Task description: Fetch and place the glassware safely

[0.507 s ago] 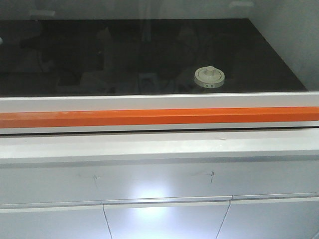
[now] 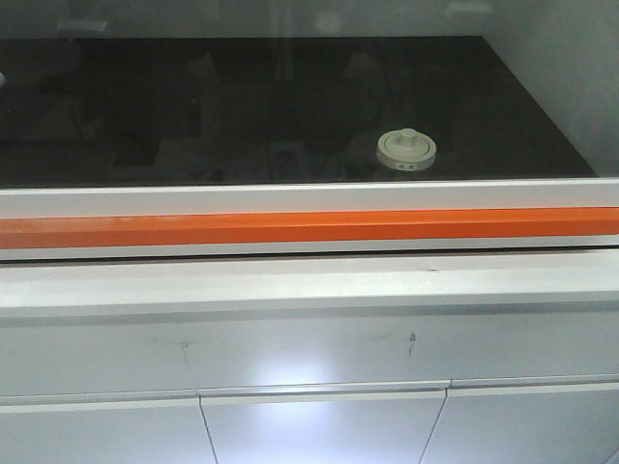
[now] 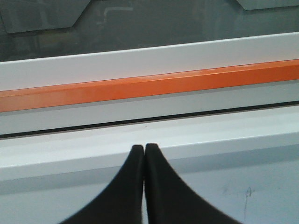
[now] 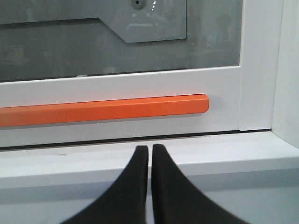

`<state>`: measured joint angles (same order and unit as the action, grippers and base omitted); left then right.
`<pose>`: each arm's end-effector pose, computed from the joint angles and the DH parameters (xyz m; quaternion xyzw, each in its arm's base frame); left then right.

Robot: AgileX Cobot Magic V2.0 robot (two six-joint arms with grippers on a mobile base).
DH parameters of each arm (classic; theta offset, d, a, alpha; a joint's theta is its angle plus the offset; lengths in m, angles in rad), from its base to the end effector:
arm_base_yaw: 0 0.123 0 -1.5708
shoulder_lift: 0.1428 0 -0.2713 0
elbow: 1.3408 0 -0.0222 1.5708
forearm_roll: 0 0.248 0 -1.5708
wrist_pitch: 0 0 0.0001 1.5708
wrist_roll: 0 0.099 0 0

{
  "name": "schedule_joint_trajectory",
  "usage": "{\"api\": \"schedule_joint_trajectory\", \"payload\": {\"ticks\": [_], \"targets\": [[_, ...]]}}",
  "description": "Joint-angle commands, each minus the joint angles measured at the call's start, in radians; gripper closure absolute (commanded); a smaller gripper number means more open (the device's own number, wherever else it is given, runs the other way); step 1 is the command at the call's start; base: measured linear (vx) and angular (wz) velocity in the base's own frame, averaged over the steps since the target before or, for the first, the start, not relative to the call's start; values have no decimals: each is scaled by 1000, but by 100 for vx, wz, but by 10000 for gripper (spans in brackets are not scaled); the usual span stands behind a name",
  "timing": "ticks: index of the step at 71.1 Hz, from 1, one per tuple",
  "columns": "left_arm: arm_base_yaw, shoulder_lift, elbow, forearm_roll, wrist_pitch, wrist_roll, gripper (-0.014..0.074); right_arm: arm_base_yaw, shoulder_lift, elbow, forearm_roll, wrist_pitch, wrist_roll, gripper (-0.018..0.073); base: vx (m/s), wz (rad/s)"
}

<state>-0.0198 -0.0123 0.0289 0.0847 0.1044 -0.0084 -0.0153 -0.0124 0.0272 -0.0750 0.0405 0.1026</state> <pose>0.0758 -0.0006 0.1945 0.0313 0.7181 0.0226 0.6948 0.0757 -0.0015 0.2014 0.0160 0.6955 0.0034 0.7183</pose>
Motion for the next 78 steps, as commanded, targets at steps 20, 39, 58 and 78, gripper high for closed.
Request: {"api": "schedule_joint_trajectory", "payload": {"ticks": [20,39,58,78], "targets": [[-3,-12,28,-8,-77,-4,603,0,-10,19,-8,-75,-4,563,0,0],[-3,-12,28,-8,-77,-4,603,0,-10,19,-8,-75,-4,563,0,0],[-3,-12,28,-8,-81,-4,603,0,-10,19,-8,-92,-4,563,0,0],[-3,-12,27,-9,-93,-11,603,0,-10,19,-8,-98,-4,563,0,0]]}}
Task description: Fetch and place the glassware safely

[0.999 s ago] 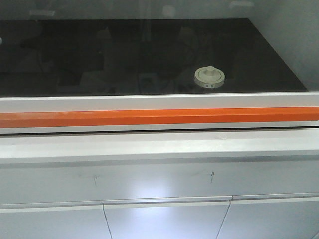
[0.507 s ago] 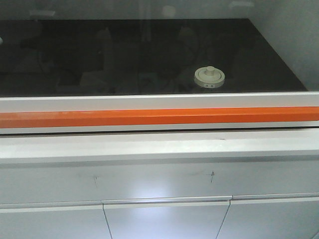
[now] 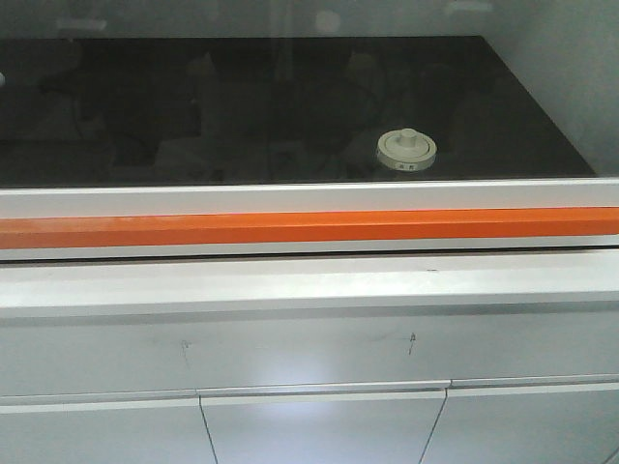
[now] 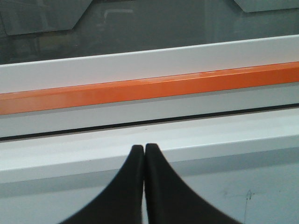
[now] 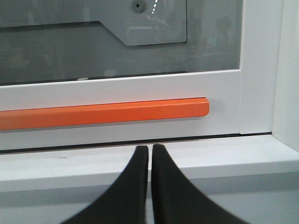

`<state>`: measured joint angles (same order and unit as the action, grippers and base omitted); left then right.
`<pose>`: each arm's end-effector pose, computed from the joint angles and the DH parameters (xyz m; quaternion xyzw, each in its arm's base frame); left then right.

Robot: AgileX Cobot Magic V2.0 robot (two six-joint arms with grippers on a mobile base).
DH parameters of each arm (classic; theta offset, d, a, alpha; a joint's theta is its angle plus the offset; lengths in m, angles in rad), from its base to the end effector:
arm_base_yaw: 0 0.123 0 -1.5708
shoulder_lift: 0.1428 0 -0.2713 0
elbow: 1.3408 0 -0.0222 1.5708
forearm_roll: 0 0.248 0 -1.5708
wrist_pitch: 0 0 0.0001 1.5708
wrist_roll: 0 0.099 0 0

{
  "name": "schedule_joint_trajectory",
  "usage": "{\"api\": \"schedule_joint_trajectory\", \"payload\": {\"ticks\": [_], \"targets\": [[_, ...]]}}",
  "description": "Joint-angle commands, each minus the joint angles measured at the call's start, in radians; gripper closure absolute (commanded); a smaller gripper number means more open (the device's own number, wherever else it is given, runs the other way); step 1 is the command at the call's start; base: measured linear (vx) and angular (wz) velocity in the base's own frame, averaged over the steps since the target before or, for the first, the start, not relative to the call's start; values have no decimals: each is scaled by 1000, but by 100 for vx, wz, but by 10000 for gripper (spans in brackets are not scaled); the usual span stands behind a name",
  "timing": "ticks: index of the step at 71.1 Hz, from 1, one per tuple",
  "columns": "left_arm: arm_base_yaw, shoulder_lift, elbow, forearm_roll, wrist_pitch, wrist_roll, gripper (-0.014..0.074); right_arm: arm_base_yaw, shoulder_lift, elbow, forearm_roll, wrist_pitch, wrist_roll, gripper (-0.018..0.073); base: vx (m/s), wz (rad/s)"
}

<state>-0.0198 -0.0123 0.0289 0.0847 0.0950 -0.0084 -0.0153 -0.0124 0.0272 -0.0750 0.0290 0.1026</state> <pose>0.0758 -0.0007 0.1955 0.0314 0.7149 0.0225 0.6982 0.0756 -0.0014 0.2026 0.0156 0.6914 0.0037 0.7223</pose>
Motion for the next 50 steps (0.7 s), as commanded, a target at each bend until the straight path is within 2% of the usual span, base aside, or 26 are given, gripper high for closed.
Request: {"api": "schedule_joint_trajectory", "payload": {"ticks": [1,11,15,24,28,39,50], "targets": [[-3,-12,27,-9,-84,-15,603,0,-10,19,-8,-88,-4,563,0,0],[-3,-12,27,-70,-95,-115,603,0,-10,19,-8,-135,-4,563,0,0],[-3,-12,20,-85,-146,-144,603,0,-10,16,-8,-177,-4,563,0,0],[-3,-10,-10,-85,-302,-141,603,0,-9,-7,-8,-271,-5,563,0,0],[-3,-2,-33,-85,-337,-141,603,0,-9,-37,-8,-279,-12,563,0,0],[-3,68,-163,-85,-338,-141,603,0,21,-176,-8,-236,-50,563,0,0],[-3,220,-324,-24,-339,-140,603,0,159,-356,-9,-236,-65,563,0,0]]}}
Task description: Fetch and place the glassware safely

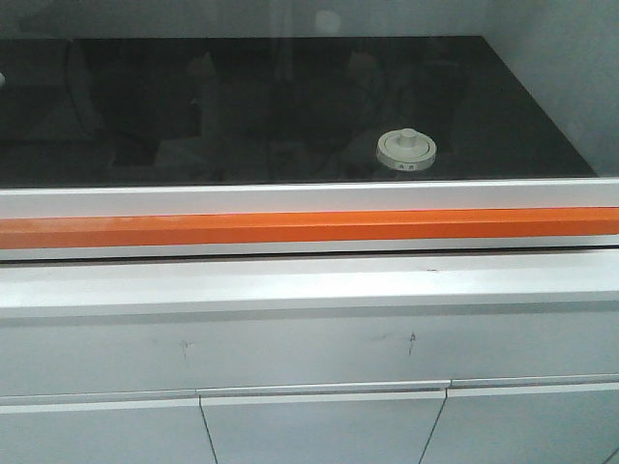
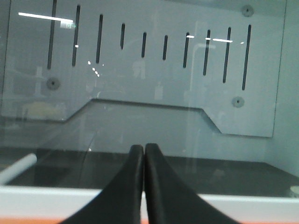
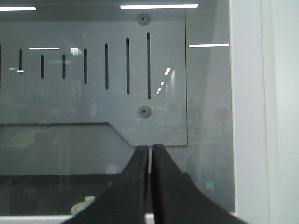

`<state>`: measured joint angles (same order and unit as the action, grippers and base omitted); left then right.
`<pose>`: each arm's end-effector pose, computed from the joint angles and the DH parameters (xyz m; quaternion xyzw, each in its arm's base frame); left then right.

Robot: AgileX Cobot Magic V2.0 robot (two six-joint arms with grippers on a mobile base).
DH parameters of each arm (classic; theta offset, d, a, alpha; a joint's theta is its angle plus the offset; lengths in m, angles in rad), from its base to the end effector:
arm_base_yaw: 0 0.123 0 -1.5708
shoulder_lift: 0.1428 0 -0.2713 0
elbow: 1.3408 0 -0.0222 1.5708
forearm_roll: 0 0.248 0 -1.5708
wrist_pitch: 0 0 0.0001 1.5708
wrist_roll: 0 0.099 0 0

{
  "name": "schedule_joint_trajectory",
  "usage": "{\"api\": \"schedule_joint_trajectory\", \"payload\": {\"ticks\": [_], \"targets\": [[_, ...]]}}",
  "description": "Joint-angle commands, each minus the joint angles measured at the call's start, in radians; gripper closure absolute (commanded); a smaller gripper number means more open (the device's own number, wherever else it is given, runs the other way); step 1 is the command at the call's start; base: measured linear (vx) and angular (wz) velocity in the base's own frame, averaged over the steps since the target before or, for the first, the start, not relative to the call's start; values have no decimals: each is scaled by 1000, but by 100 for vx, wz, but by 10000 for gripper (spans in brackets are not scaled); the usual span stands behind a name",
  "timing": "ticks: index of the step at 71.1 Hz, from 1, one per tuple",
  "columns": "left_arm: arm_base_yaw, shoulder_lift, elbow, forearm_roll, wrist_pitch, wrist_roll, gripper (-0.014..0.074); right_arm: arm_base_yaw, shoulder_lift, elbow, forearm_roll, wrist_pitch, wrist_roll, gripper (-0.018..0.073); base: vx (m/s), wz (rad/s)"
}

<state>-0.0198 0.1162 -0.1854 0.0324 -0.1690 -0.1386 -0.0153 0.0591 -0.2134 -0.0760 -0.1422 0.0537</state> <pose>0.0731 -0.0020 0.2846 -0.0231 0.5828 -0.0529 0.8106 0.0616 0.0001 0.2952 -0.0062 0.5595 -0.0123 0.8287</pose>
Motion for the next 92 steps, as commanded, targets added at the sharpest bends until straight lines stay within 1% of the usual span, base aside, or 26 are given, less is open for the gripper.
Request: {"api": "schedule_joint_trajectory", "payload": {"ticks": [1,9,19,27,38,45,59,70,74,80,87,92], "targets": [[-3,105,-125,33,-75,-10,603,0,102,-131,-8,-65,-16,563,0,0],[-3,223,-259,72,-75,-10,603,0,234,-269,-8,-66,-16,563,0,0],[-3,369,-416,72,-47,-10,603,0,381,-425,-8,-67,-16,561,0,0],[-3,471,-494,72,5,-10,603,0,475,-496,-8,-67,-16,559,0,0],[-3,569,-535,72,-18,-10,603,0,573,-523,-8,-67,-16,560,0,0],[-3,609,-535,72,-33,-10,603,0,631,-522,-8,-53,-15,560,0,0],[-3,643,-533,74,5,-3,603,0,689,-517,-7,-26,1,560,0,0],[-3,633,-480,74,-8,-3,603,0,690,-431,-7,-47,3,560,0,0],[-3,625,-443,73,-11,-3,603,0,683,-375,-8,-80,4,560,0,0],[-3,613,-380,73,-41,-3,603,1,661,-284,-18,-184,4,560,0,0],[-3,599,-291,73,-121,-3,603,1,652,-190,-54,-309,4,560,0,0],[-4,595,-219,75,-194,-3,603,1,652,-130,-99,-363,9,560,0,0]]}}
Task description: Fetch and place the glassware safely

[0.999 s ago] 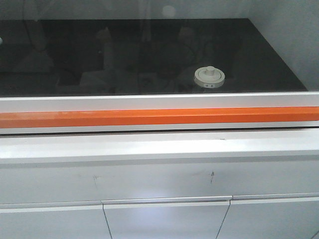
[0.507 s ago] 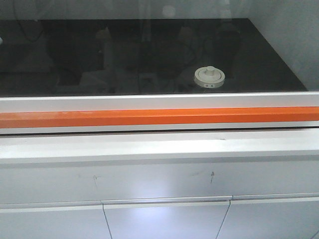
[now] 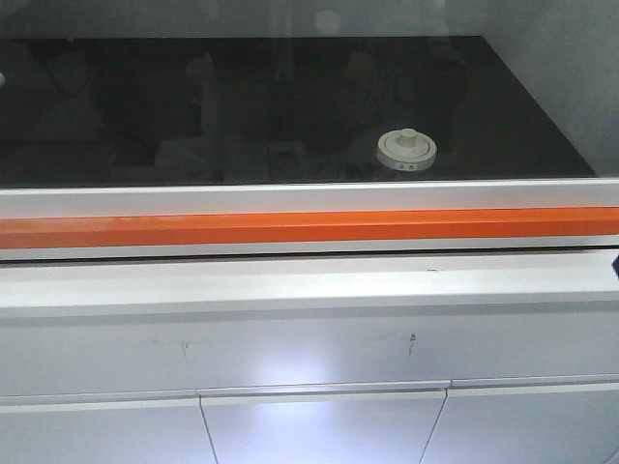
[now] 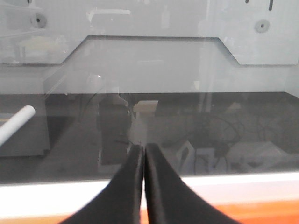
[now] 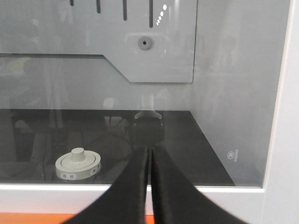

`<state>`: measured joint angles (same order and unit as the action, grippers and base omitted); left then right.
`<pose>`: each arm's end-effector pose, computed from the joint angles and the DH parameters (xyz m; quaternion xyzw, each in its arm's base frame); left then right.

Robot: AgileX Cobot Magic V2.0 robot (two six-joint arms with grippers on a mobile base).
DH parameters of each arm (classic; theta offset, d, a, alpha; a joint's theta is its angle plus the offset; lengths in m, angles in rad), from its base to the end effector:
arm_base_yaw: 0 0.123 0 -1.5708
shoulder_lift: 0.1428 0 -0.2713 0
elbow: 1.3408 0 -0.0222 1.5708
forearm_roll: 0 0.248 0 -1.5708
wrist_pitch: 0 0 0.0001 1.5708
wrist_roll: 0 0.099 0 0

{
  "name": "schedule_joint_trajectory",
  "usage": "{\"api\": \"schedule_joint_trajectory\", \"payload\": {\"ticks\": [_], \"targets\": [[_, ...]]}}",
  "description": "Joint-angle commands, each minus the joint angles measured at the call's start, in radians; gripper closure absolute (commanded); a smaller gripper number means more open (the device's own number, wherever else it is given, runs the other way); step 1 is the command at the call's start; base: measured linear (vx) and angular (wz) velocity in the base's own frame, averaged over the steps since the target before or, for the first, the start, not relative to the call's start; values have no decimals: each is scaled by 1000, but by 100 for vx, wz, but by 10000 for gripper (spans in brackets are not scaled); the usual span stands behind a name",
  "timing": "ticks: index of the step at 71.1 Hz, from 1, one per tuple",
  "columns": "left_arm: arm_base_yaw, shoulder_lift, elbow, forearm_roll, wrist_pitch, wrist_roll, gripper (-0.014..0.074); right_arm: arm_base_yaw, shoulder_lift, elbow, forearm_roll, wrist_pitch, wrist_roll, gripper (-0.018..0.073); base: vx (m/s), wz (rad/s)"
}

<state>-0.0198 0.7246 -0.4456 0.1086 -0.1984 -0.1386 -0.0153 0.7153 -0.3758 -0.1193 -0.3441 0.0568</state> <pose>0.1711 -0.0055 0.3049 0.0032 0.7052 -0.0259 0.7086 0.1669 0.0014 0.2966 -0.0284 0.6742 -0.0126 0.7379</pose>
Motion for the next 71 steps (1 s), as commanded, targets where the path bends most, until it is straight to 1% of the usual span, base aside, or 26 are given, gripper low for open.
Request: {"api": "schedule_joint_trajectory", "payload": {"ticks": [1,8,13,17,26,31,35,41,51,62,71], "targets": [[-4,-13,55,-2,-189,-3,603,1,-5,42,-62,-167,11,560,0,0],[-5,-13,153,-2,-313,-3,603,1,-5,103,-78,-198,13,560,0,0],[-5,-13,210,-2,-374,-3,603,1,-5,135,-77,-201,13,560,0,0],[-5,-13,250,-2,-394,-3,603,1,-4,154,-77,-201,13,560,0,0],[-5,-12,305,-2,-388,-1,603,1,14,191,-75,-229,13,560,0,0],[-5,-2,312,-4,-388,8,603,1,39,200,-74,-249,12,560,0,0],[-5,15,312,-5,-392,38,603,1,71,200,-74,-265,12,560,0,0],[-5,45,312,-6,-412,69,603,1,123,200,-74,-325,12,560,0,0],[-5,104,312,-6,-483,68,603,1,250,200,-74,-450,12,560,0,0],[-5,156,312,-6,-591,68,603,1,384,200,-77,-565,-10,560,0,0],[-5,162,312,-7,-609,68,603,1,492,198,-77,-655,-49,560,0,0]]}}
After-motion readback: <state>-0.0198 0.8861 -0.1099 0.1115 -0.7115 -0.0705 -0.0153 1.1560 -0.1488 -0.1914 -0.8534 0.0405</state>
